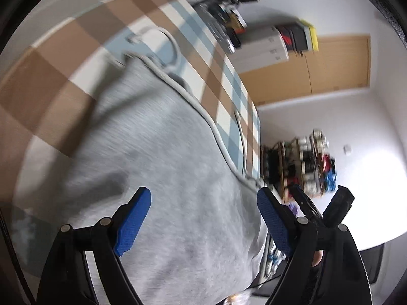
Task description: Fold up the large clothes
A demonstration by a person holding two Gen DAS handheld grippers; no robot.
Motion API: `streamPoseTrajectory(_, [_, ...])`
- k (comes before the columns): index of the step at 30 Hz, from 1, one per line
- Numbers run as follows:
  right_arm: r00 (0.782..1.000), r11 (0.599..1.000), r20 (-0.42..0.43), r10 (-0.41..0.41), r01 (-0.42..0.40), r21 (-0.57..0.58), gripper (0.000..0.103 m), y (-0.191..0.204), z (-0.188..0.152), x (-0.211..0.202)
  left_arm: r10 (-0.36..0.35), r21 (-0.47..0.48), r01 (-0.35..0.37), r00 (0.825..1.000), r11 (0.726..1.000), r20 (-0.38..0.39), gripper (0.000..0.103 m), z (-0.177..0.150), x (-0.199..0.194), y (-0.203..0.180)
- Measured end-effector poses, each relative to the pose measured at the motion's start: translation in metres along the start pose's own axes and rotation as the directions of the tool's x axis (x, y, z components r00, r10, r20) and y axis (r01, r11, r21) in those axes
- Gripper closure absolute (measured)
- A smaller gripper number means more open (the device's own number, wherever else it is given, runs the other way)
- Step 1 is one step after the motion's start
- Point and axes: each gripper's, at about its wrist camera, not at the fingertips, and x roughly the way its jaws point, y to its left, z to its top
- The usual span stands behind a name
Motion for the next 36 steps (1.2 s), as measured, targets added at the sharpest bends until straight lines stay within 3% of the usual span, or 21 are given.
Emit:
streamPoseTrajectory(4, [0.994, 0.997, -0.064, -0.083, 0.083, 0.003, 0.007, -0.038, -0.033, -0.001, 0.021, 0.044, -0.019, 0.999, 0.999, -0.040, 0.021, -0.006, 0.019, -0.011])
streamPoseTrajectory(11, [0.975, 0.987, -0.168, -0.149, 0.135, -0.090, 0.007, -0.051, -0.058, 0.046, 0.046, 0.040, -0.044, 0.997, 0.998, -0.054, 0.021, -0.006, 0.033, -0.013])
streamPoseTrajectory(16, [0.973, 0.995, -0.208, -0.099, 0.091, -0.049, 0.006, -0.067, -0.064, 0.068, 0.066, 0.048, -0.063, 0.996, 0.997, -0.058, 0.021, -0.006, 0.039, -0.013])
streamPoseTrajectory(20, [0.982, 0.996, -0.181, -0.059, 0.070, 0.056, 0.008, -0.084, -0.060, 0.074, 0.075, 0.043, -0.073, 0.995, 0.996, -0.059, 0.021, -0.004, 0.042, -0.011])
streamPoseTrajectory(22, [0.987, 0.995, -0.161, -0.020, 0.035, 0.091, 0.021, -0.087, -0.059, 0.075, 0.081, 0.044, -0.078, 0.995, 0.996, -0.058, 0.021, -0.005, 0.044, -0.012])
streamPoseTrajectory(24, [0.990, 0.993, -0.137, -0.017, 0.032, 0.110, 0.067, -0.089, -0.058, 0.075, 0.086, 0.048, -0.083, 0.995, 0.995, -0.057, 0.021, -0.005, 0.045, -0.012])
streamPoseTrajectory(28, [0.990, 0.994, -0.112, -0.085, 0.093, 0.064, 0.103, -0.085, -0.052, 0.077, 0.094, 0.052, -0.091, 0.994, 0.995, -0.056, 0.021, -0.005, 0.047, -0.012])
streamPoseTrajectory(30, [0.992, 0.992, -0.093, -0.080, 0.088, 0.095, 0.103, -0.092, -0.048, 0.078, 0.097, 0.055, -0.094, 0.994, 0.994, -0.052, 0.021, -0.005, 0.047, -0.012])
streamPoseTrajectory(34, [0.986, 0.975, -0.072, -0.148, 0.158, 0.157, 0.103, -0.111, -0.037, 0.075, 0.109, 0.064, -0.106, 0.993, 0.992, -0.045, 0.021, -0.004, 0.048, -0.014])
streamPoseTrajectory(36, [0.990, 0.969, -0.018, -0.142, 0.143, 0.204, 0.099, -0.121, -0.033, 0.059, 0.112, 0.063, -0.109, 0.993, 0.992, -0.042, 0.021, -0.004, 0.048, -0.014])
